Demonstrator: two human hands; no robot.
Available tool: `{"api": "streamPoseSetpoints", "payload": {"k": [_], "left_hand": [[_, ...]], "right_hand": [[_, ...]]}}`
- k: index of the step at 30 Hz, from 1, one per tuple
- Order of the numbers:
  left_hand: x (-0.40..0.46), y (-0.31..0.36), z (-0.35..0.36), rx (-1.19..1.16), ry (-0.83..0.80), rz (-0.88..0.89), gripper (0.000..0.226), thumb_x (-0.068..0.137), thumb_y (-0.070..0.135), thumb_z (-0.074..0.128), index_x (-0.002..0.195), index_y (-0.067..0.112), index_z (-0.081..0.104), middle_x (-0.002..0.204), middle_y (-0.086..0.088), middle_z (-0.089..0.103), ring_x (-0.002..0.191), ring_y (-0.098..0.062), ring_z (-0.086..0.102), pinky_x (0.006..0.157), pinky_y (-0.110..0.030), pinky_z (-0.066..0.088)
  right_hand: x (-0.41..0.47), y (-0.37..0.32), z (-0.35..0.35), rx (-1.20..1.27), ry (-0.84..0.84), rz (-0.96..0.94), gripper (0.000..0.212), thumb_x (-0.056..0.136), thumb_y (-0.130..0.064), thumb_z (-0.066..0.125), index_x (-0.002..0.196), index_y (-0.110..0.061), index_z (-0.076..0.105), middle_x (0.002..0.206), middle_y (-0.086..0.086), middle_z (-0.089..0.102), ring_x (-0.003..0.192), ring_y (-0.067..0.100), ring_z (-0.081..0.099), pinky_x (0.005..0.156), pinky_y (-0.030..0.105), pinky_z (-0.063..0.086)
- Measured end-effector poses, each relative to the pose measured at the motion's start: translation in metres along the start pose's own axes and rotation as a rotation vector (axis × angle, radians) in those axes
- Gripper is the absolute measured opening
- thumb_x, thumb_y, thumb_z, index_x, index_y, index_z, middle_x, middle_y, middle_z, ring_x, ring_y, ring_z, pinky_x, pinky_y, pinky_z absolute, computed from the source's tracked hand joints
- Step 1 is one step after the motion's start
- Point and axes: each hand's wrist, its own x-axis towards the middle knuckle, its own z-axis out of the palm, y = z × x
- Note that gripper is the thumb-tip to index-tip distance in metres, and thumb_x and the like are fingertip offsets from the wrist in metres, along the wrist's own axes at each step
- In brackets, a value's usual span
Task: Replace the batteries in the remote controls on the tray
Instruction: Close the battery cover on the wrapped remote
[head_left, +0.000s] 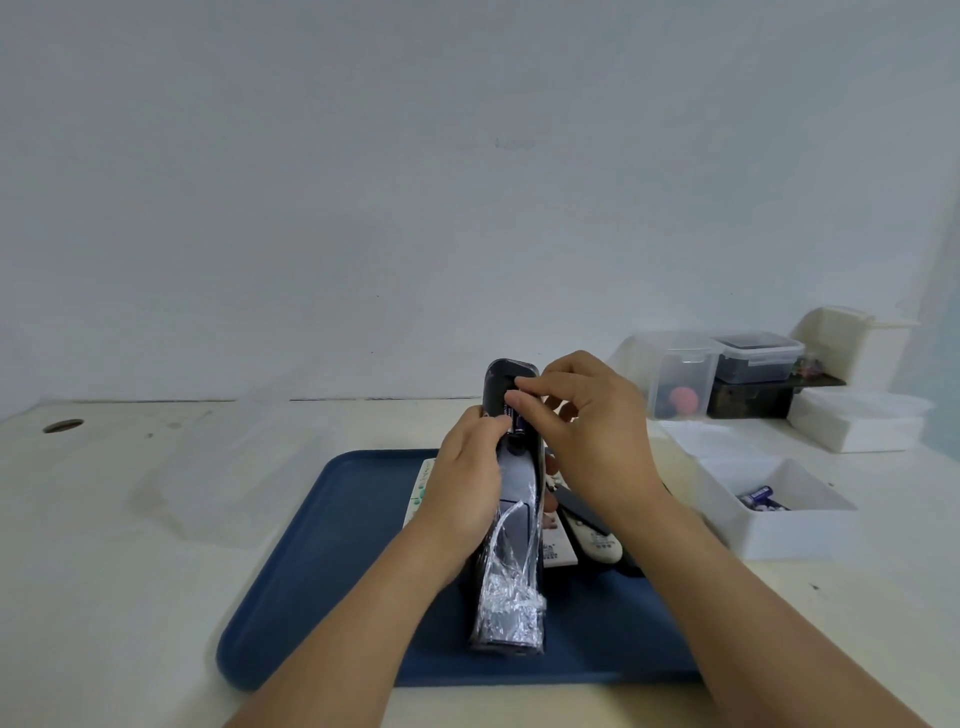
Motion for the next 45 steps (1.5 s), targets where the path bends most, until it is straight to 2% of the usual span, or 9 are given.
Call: {"api": "streamPoseSetpoints", "payload": {"k": [3, 6, 11, 16, 19, 23, 35, 40, 45], "left_hand": [[0.002, -0.001, -0.002, 0.019, 0.02, -0.001, 0.026, 0.105, 0.022, 0.043, 0.092, 0.01, 0.062, 0.084, -0.001, 0.062, 0.082, -0.011, 0.058, 0.073, -0.023, 0.048], [0.004, 0.002, -0.007, 0.059, 0.065, -0.01, 0.033, 0.104, 0.021, 0.045, 0.071, 0.022, 0.051, 0.057, 0.019, 0.048, 0.058, -0.001, 0.045, 0.059, -0.017, 0.039], [0.009, 0.004, -0.022, 0.085, 0.148, -0.066, 0.027, 0.103, 0.026, 0.046, 0.083, 0.012, 0.058, 0.073, -0.002, 0.056, 0.054, -0.003, 0.055, 0.055, -0.024, 0.049], [0.013, 0.016, -0.038, -0.162, 0.161, -0.145, 0.039, 0.104, 0.037, 0.05, 0.116, 0.001, 0.062, 0.075, -0.018, 0.072, 0.052, -0.028, 0.066, 0.049, -0.035, 0.057], [0.02, 0.016, -0.049, -0.218, 0.207, -0.172, 0.042, 0.103, 0.033, 0.054, 0.124, -0.003, 0.057, 0.069, -0.012, 0.071, 0.048, -0.023, 0.063, 0.048, -0.032, 0.056], [0.014, 0.012, -0.05, -0.182, 0.165, -0.166, 0.028, 0.106, 0.028, 0.051, 0.115, 0.002, 0.056, 0.067, -0.011, 0.071, 0.047, -0.023, 0.063, 0.045, -0.031, 0.053], [0.022, 0.008, -0.063, -0.193, 0.194, -0.306, 0.033, 0.104, 0.03, 0.051, 0.116, 0.001, 0.06, 0.07, -0.016, 0.074, 0.047, -0.025, 0.064, 0.047, -0.032, 0.057], [0.018, 0.006, -0.058, -0.248, 0.112, -0.366, 0.048, 0.101, 0.036, 0.04, 0.101, -0.004, 0.066, 0.077, -0.023, 0.07, 0.052, -0.029, 0.062, 0.051, -0.033, 0.056], [0.016, 0.008, -0.047, -0.282, 0.033, -0.349, 0.051, 0.102, 0.03, 0.033, 0.085, -0.003, 0.068, 0.08, -0.025, 0.067, 0.053, -0.03, 0.059, 0.051, -0.033, 0.055]], "right_hand": [[-0.001, 0.0, 0.001, -0.024, -0.032, -0.042, 0.01, 0.088, -0.016, 0.076, 0.097, -0.019, 0.08, 0.084, -0.011, 0.061, 0.072, 0.005, 0.06, 0.064, 0.019, 0.048], [-0.001, -0.002, 0.004, -0.097, -0.076, -0.148, 0.013, 0.095, -0.019, 0.067, 0.097, -0.015, 0.078, 0.086, -0.003, 0.059, 0.068, 0.01, 0.058, 0.061, 0.031, 0.05], [-0.003, -0.011, 0.014, -0.584, -0.255, -0.27, 0.033, 0.103, -0.039, 0.042, 0.12, -0.026, 0.067, 0.106, -0.005, 0.056, 0.089, 0.02, 0.056, 0.059, 0.031, 0.04], [-0.006, -0.007, 0.006, -0.074, -0.366, -0.021, 0.04, 0.104, -0.041, 0.042, 0.143, -0.041, 0.048, 0.113, -0.012, 0.058, 0.09, 0.005, 0.058, 0.079, 0.022, 0.047], [0.0, 0.006, -0.012, -0.105, -0.188, 0.202, 0.033, 0.097, -0.046, 0.056, 0.125, -0.031, 0.062, 0.101, -0.011, 0.066, 0.084, 0.005, 0.063, 0.078, 0.027, 0.052], [0.008, 0.017, -0.031, -0.429, -0.474, 0.349, 0.029, 0.079, -0.046, 0.078, 0.093, -0.022, 0.07, 0.09, -0.007, 0.07, 0.084, 0.011, 0.067, 0.072, 0.026, 0.052], [0.004, 0.006, -0.032, -0.457, -0.746, 0.478, 0.038, 0.067, -0.03, 0.091, 0.099, -0.022, 0.072, 0.091, -0.005, 0.071, 0.076, 0.01, 0.065, 0.055, 0.019, 0.046], [0.002, 0.011, -0.028, -0.492, -0.699, 0.455, 0.018, 0.072, -0.022, 0.087, 0.087, -0.02, 0.077, 0.083, -0.005, 0.073, 0.076, 0.011, 0.067, 0.064, 0.024, 0.053], [0.012, 0.013, -0.03, -0.316, -0.382, 0.28, 0.011, 0.089, -0.013, 0.07, 0.097, -0.017, 0.076, 0.081, 0.0, 0.073, 0.072, 0.012, 0.067, 0.069, 0.031, 0.059]]}}
